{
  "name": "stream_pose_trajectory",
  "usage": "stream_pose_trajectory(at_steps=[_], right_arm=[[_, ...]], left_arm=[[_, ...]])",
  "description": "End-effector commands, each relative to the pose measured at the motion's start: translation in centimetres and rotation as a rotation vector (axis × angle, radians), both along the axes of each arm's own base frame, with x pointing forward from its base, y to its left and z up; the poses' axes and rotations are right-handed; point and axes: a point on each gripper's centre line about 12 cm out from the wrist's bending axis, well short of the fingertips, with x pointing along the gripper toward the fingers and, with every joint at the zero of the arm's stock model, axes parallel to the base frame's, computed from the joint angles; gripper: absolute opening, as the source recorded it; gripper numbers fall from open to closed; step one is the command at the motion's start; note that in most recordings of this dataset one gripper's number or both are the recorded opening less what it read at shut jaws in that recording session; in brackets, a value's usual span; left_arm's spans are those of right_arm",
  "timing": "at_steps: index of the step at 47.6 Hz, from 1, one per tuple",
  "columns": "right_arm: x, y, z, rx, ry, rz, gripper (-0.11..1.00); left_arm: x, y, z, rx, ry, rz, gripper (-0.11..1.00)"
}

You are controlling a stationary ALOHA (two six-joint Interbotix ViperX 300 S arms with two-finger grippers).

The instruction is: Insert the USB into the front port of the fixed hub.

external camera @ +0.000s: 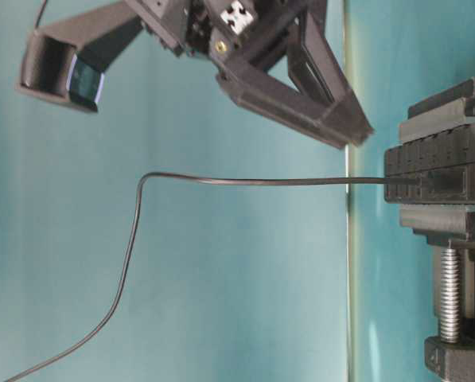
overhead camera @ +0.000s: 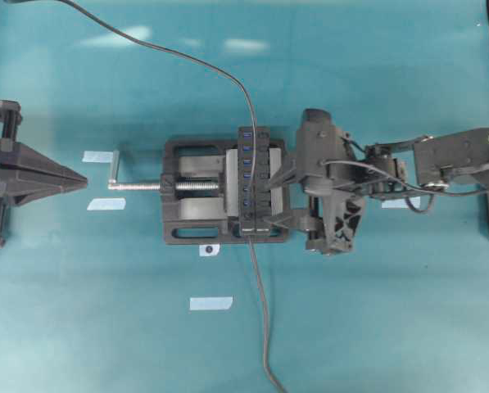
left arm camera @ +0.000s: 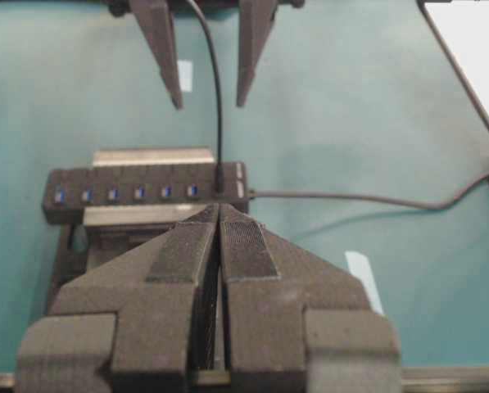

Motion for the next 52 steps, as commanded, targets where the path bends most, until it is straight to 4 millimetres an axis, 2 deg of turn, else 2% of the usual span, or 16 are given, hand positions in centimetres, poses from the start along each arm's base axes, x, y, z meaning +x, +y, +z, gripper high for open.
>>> stream_pose_trajectory(at_steps=[1, 52], right_arm=[[-0.15, 0.1, 1.41, 0.011, -0.046, -0.005, 0.71], [-0.46, 0.85, 0.54, 0.012, -0.033, 0.015, 0.71]], left_arm=[[0.13, -0.04, 0.42, 0.002, -0.015, -0.002, 0.0], [0.14, -0.01, 0.29, 0.002, -0.012, -0.001, 0.0]])
